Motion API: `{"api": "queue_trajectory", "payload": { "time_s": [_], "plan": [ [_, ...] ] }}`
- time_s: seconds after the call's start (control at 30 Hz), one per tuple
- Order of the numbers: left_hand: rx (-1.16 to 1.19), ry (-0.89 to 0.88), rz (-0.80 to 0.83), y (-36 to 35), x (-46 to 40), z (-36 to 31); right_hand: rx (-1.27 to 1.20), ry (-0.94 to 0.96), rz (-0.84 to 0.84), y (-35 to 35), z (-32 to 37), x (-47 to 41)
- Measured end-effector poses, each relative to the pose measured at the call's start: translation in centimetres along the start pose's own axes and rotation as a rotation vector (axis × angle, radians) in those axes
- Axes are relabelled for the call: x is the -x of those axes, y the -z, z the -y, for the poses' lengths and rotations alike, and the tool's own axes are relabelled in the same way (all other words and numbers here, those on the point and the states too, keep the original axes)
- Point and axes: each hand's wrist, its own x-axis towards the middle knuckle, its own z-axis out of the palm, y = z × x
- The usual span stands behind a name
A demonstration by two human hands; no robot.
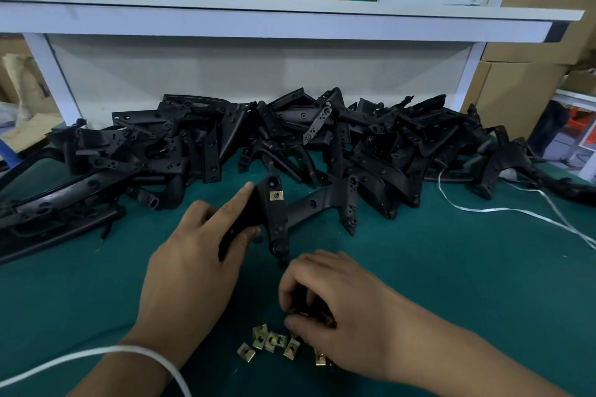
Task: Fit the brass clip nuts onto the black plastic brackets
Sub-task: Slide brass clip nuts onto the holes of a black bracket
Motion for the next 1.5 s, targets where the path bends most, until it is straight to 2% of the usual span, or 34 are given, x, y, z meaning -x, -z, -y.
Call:
{"api": "queue_trajectory", "payload": {
  "time_s": [0.17,0.3,0.5,0.8,1.0,1.1,1.2,1.33,1.5],
  "plan": [
    [-0.006,-0.003,0.006,0.0,0.0,0.0,-0.021,0.020,-0.036,0.3,-0.1,-0.2],
    [0.005,0.001,0.001,-0.1,0.1,0.1,0.100,0.002,-0.021,0.2,-0.6,0.1],
    [0.006,0.026,-0.021,-0.1,0.0,0.2,0.124,0.031,-0.040,0.1,-0.5,0.0],
    [0.010,0.040,-0.014,0.0,0.0,0.1,0.123,0.046,0.020,0.2,-0.4,-0.3],
    [0.018,0.045,-0.019,-0.1,0.0,0.1,-0.186,-0.127,-0.135,0.3,-0.8,-0.5],
    [0.022,0.053,-0.019,-0.1,0.1,0.2,-0.336,-0.133,-0.285,0.5,-1.3,-0.4],
    [0.030,0.054,-0.012,-0.1,0.1,0.2,-0.348,-0.118,-0.384,0.5,-1.8,-0.3],
    [0.015,0.043,0.020,-0.1,0.2,-0.1,-0.339,-0.144,-0.388,0.3,-2.4,-0.3],
    [0.026,0.019,0.044,0.0,0.3,-0.1,-0.676,-0.224,-0.370,0.3,-2.5,-0.9]
  ]
}}
